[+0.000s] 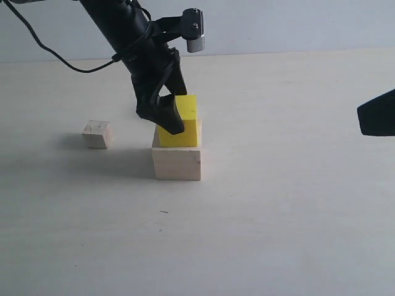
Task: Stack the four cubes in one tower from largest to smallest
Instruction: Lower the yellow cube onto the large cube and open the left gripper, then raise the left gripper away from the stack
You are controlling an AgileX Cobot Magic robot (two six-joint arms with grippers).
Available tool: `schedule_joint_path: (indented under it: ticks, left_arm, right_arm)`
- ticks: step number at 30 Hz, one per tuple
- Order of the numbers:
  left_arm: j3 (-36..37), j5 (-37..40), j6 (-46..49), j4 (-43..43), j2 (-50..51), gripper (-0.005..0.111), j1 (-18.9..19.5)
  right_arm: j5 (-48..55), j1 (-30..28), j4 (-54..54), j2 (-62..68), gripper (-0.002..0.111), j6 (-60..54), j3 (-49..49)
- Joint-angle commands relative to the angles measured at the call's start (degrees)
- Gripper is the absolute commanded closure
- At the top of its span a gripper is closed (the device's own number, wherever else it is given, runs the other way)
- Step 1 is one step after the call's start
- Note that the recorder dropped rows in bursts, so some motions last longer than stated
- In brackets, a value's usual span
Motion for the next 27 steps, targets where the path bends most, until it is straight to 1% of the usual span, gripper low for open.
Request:
schedule_joint_path:
  ticks: [1,11,24,27]
  left_arm:
    - [-0.27,-0.14,-0.25,-1.21,-0.41,0.02,0.63]
    - [-0.27,-1.82,-0.25,-6.79,-2.42,0.02,0.63]
    - [-0.27,-1.4,-0.25,-7.21,-6.93,0.02,0.63]
    - [-0.27,-3.92,-0.25,-7.56,-8.21,0.02,0.63]
  right_arm:
    - [-0.22,0.0,-0.46,-0.2,0.108,0.04,0.21]
    - [-0.22,0.0,-0.61,-0.2,0.108,0.04,0.21]
    - [-0.22,0.0,-0.61,-0.2,0.108,0.04,0.21]
    - [-0.22,0.0,-0.61,-0.2,0.108,0.04,0.21]
